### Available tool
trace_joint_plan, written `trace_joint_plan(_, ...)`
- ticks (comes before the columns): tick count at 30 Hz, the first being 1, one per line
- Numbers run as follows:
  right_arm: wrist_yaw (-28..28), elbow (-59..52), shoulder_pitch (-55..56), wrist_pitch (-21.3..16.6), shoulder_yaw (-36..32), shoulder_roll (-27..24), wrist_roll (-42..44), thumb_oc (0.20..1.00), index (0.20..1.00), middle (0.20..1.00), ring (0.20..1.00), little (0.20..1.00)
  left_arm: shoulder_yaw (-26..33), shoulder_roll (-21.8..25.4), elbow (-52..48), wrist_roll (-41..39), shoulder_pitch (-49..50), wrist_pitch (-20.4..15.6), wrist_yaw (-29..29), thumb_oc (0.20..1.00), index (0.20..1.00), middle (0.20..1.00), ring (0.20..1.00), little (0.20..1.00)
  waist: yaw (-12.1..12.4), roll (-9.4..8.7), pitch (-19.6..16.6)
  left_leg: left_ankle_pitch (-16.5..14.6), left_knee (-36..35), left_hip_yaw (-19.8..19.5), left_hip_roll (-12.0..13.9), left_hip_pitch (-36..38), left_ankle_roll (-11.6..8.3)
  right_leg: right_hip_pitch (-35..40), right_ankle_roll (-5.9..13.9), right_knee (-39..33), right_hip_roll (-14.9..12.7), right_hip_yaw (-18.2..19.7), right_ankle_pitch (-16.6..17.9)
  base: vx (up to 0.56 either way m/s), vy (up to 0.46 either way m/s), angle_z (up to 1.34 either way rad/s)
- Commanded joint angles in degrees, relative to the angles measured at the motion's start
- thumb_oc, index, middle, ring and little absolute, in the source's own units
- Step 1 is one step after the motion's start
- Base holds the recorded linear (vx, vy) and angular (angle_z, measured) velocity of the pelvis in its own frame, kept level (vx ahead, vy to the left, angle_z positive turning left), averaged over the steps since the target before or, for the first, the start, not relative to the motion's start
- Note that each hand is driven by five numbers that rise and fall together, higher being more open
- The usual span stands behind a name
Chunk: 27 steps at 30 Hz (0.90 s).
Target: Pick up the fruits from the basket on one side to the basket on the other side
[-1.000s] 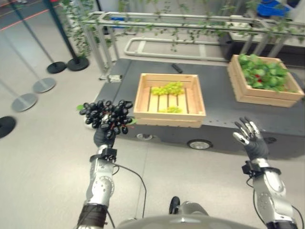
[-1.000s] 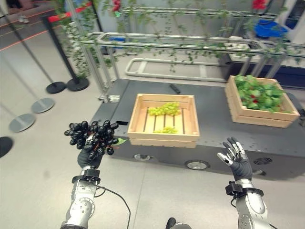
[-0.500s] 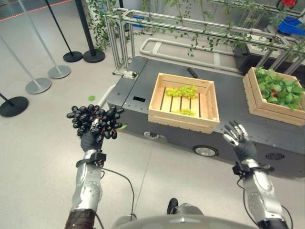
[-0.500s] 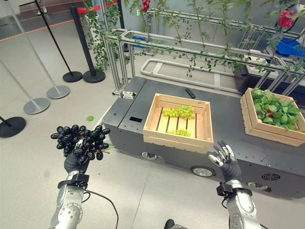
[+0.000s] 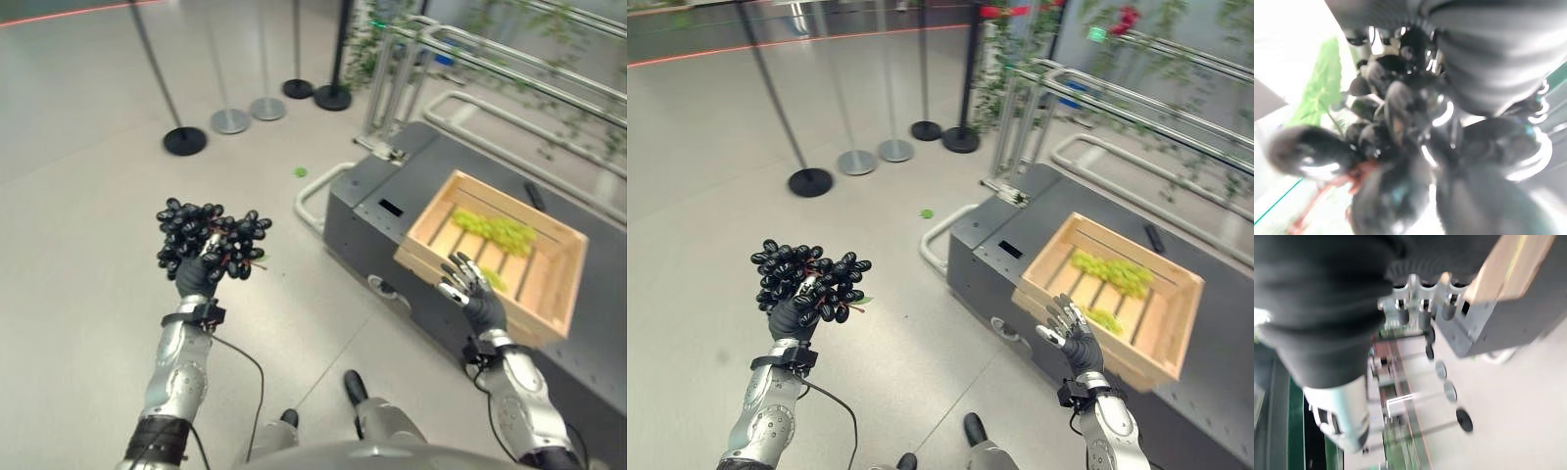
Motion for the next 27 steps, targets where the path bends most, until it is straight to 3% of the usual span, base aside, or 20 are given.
trace_joint_plan(1, 0.94, -3.78, -2.27, -4.00, -3.21, -2.28, 1.66, 1.000, 1.000, 1.000, 1.000, 1.000, 0.26, 1.67, -6.56, -0.14, -3.03, -3.45, -2.42, 0.200, 0.200, 0.200, 0.200, 0.200, 0.05, -1.08, -2.81, -0.44, 1.33, -0.89, 3.50, 2.34, -3.35, 1.58, 3.50, -7.09, -1.98, -4.00, 1.38, 0.02, -0.387, 1.52)
trace_joint_plan(3, 1.16, -3.67, -2.22, -4.28, -3.27, -2.61, 2.25, 1.000, 1.000, 1.000, 1.000, 1.000, 0.14, 1.60, -6.60, -0.28, -2.98, -3.51, -2.45, 0.200, 0.200, 0.200, 0.200, 0.200, -0.13, -1.04, -2.86, 1.34, 0.91, -1.80, 4.62, 0.98, -4.35, 1.94, 3.08, -7.41, -1.56, -5.84, 1.11, -0.02, -0.268, 1.20)
trace_joint_plan(5, 2.06, -3.37, -2.76, -4.36, -2.62, -3.35, 3.62, 1.000, 1.000, 1.000, 1.000, 1.000, -0.51, 1.82, -7.07, -0.23, -3.19, -3.65, -2.69, 0.200, 0.200, 0.200, 0.200, 0.200, 0.52, -0.40, -1.86, 5.33, -1.22, -2.56, 6.78, -1.23, -6.43, 2.58, 2.38, -8.10, -0.63, -9.45, 0.32, -0.18, -0.260, 0.99)
trace_joint_plan(6, 3.13, -4.42, -3.05, -4.20, -2.55, -5.28, 3.28, 1.000, 1.000, 1.000, 1.000, 1.000, -1.03, 1.86, -6.66, -0.10, -4.03, -3.66, -3.09, 0.200, 0.200, 0.200, 0.200, 0.200, 0.52, -0.06, -0.04, 9.00, -2.83, 2.58, 6.86, -5.20, -6.41, 2.95, 2.28, -8.61, -1.51, -13.00, -0.23, -0.23, -0.179, 0.91)
trace_joint_plan(7, 3.14, -4.41, -3.08, -4.19, -2.58, -5.27, 3.29, 1.000, 1.000, 1.000, 1.000, 1.000, -1.04, 1.86, -6.65, -0.10, -4.08, -3.66, -3.09, 0.200, 0.200, 0.200, 0.200, 0.200, 0.40, -0.10, -0.19, 9.26, -2.88, 2.47, 6.73, -5.47, -6.40, 2.76, 2.35, -8.73, -1.64, -13.09, -0.05, -0.29, -0.211, 1.47)
trace_joint_plan(8, 5.16, -5.83, -2.97, -3.59, -2.49, -6.11, 5.13, 1.000, 1.000, 1.000, 1.000, 1.000, -1.05, 2.00, -5.46, -0.31, -4.35, -3.24, -4.02, 0.200, 0.200, 0.200, 0.200, 0.200, -0.49, -0.40, -0.02, 8.13, -1.54, 16.34, 7.28, -6.71, -4.45, 3.07, 2.70, -9.36, -3.20, -17.47, 0.47, -0.14, -0.118, 1.37)
trace_joint_plan(9, 5.17, -5.81, -2.99, -3.59, -2.51, -6.11, 5.14, 1.000, 1.000, 1.000, 1.000, 1.000, -1.05, 2.01, -5.45, -0.31, -4.37, -3.24, -4.03, 0.200, 0.200, 0.200, 0.200, 0.200, -0.52, -0.42, -0.14, 8.26, -1.54, 16.33, 7.22, -6.91, -4.43, 2.90, 2.73, -9.44, -3.25, -17.48, 0.60, -0.22, -0.225, 1.52)
trace_joint_plan(10, 7.02, -7.65, -2.63, -2.60, -1.52, -7.04, 4.61, 1.000, 1.000, 1.000, 1.000, 1.000, -0.81, 2.62, -4.98, 0.85, -3.56, -2.73, -5.34, 0.200, 0.200, 0.200, 0.200, 0.200, 0.07, -0.95, -0.46, 4.27, 2.70, 20.89, 6.06, -5.71, -3.95, 3.72, 1.99, -10.70, -4.08, -21.06, 0.65, -0.10, -0.098, 1.01)
trace_joint_plan(11, 7.02, -7.66, -2.63, -2.59, -1.53, -7.02, 4.60, 1.000, 1.000, 1.000, 1.000, 1.000, -0.81, 2.64, -4.99, 0.85, -3.56, -2.72, -5.34, 0.200, 0.200, 0.200, 0.200, 0.200, -0.05, -0.99, -0.58, 4.45, 2.65, 20.79, 5.96, -5.91, -3.93, 3.59, 2.02, -10.78, -4.17, -21.16, 0.76, -0.13, -0.169, 1.02)
trace_joint_plan(12, 8.35, -9.18, -1.54, -2.31, -1.66, -6.84, 5.60, 1.000, 1.000, 1.000, 1.000, 1.000, -0.31, 2.92, -4.83, 0.92, -2.69, -2.24, -6.20, 0.200, 0.200, 0.200, 0.200, 0.200, -0.05, -1.30, -1.49, 1.24, 3.70, 23.90, 6.21, -2.82, -3.30, 4.62, 1.62, -11.04, -4.88, -24.84, 0.44, -0.05, -0.065, 0.82)
trace_joint_plan(13, 8.36, -9.19, -1.55, -2.31, -1.67, -6.82, 5.60, 1.000, 1.000, 1.000, 1.000, 1.000, -0.31, 2.94, -4.84, 0.92, -2.70, -2.23, -6.20, 0.200, 0.200, 0.200, 0.200, 0.200, -0.18, -1.39, -1.60, 1.50, 3.54, 23.81, 6.08, -2.95, -3.27, 4.51, 1.64, -11.11, -5.01, -24.94, 0.56, -0.07, -0.068, 1.17)
trace_joint_plan(14, 8.17, -9.58, -1.23, -2.59, -1.52, -6.29, 4.95, 1.000, 1.000, 1.000, 1.000, 1.000, -0.10, 2.70, -4.79, 0.85, -2.81, -2.14, -6.27, 0.200, 0.200, 0.200, 0.200, 0.200, -0.80, -0.99, -2.72, 0.66, 2.28, 28.21, 9.45, 1.20, -3.76, 5.27, 1.60, -11.03, -5.87, -29.00, 0.36, -0.05, 0.015, 1.16)
trace_joint_plan(15, 8.20, -9.64, -1.15, -2.57, -1.39, -5.97, 5.12, 1.000, 1.000, 1.000, 1.000, 1.000, -0.19, 2.66, -4.81, 0.93, -2.87, -2.00, -6.38, 0.200, 0.200, 0.200, 0.200, 0.200, -0.86, -0.72, -3.16, 0.59, 1.54, 29.27, 10.73, 2.72, -4.14, 5.61, 1.47, -11.24, -6.30, -31.15, 0.26, -0.10, 0.055, 1.56)
trace_joint_plan(18, 8.34, -10.11, -0.94, -2.75, -1.47, -6.07, 6.41, 1.000, 1.000, 1.000, 1.000, 1.000, -0.64, 2.63, -4.79, 0.72, -3.84, -2.02, -6.30, 0.200, 0.200, 0.200, 0.200, 0.200, -1.69, -0.13, -4.52, 3.47, -0.79, 36.23, 17.31, 4.84, -5.87, 5.97, 1.35, -10.88, -8.48, -38.15, 0.38, -0.07, 0.129, 1.39)
trace_joint_plan(20, 8.40, -10.38, -0.28, -2.52, -1.58, -5.72, 7.31, 1.000, 1.000, 1.000, 1.000, 1.000, -0.89, 2.60, -4.84, 0.70, -3.69, -1.77, -6.32, 0.200, 0.200, 0.200, 0.200, 0.200, -1.69, 0.65, -4.69, 3.19, -2.33, 36.84, 18.74, 5.70, -7.10, 6.65, 2.06, -11.12, -8.27, -38.61, -0.22, 0.01, 0.141, 1.55)
trace_joint_plan(21, 8.91, -11.91, 0.39, -2.65, -1.92, -5.74, 8.01, 1.000, 1.000, 1.000, 1.000, 1.000, -0.72, 3.05, -5.69, 1.00, -3.59, -1.65, -6.55, 0.200, 0.200, 0.200, 0.200, 0.200, -1.14, 1.07, -4.48, 4.70, -4.62, 39.54, 19.30, 3.72, -8.01, 7.06, 3.00, -11.00, -10.10, -41.90, 0.93, -0.08, 0.235, 1.90)
trace_joint_plan(22, 8.90, -12.45, 0.48, -2.57, -2.14, -5.78, 8.13, 1.000, 1.000, 1.000, 1.000, 1.000, -0.47, 3.38, -6.10, 1.29, -3.59, -1.59, -6.68, 0.200, 0.200, 0.200, 0.200, 0.200, -0.82, 1.09, -4.39, 5.36, -5.22, 40.13, 19.46, 2.91, -8.17, 7.30, 3.19, -10.90, -10.87, -42.77, 1.41, -0.08, 0.310, 1.95)
trace_joint_plan(25, 8.46, -13.11, -0.09, -2.37, -1.41, -4.33, 8.73, 1.000, 1.000, 1.000, 1.000, 1.000, 0.44, 4.41, -7.19, 1.34, -2.35, -1.52, -6.92, 0.200, 0.200, 0.200, 0.200, 0.200, 1.81, 0.64, -3.84, 4.15, -4.46, 37.88, 17.48, 1.28, -7.41, 8.48, 4.60, -11.20, -13.07, -44.78, 3.71, -0.02, 0.245, 1.75)
trace_joint_plan(26, 8.43, -13.09, -0.10, -2.38, -1.37, -4.23, 8.68, 1.000, 1.000, 1.000, 1.000, 1.000, 0.46, 4.51, -7.28, 1.34, -2.29, -1.49, -6.88, 0.200, 0.200, 0.200, 0.200, 0.200, 1.68, 0.54, -3.83, 4.06, -4.31, 37.74, 17.40, 1.18, -7.34, 8.57, 4.68, -11.26, -13.15, -44.91, 3.79, -0.03, 0.260, 0.71)
trace_joint_plan(27, 7.81, -13.61, -0.87, -2.38, -0.63, -3.68, 6.86, 1.000, 1.000, 1.000, 1.000, 1.000, 1.35, 5.20, -7.90, 1.60, -2.13, -1.60, -6.71, 0.200, 0.200, 0.200, 0.200, 0.200, 3.36, -0.46, -3.42, 3.10, -3.14, 36.33, 15.81, 0.29, -6.91, 9.06, 5.57, -12.08, -14.39, -45.16, 5.32, -0.02, 0.257, 0.38)
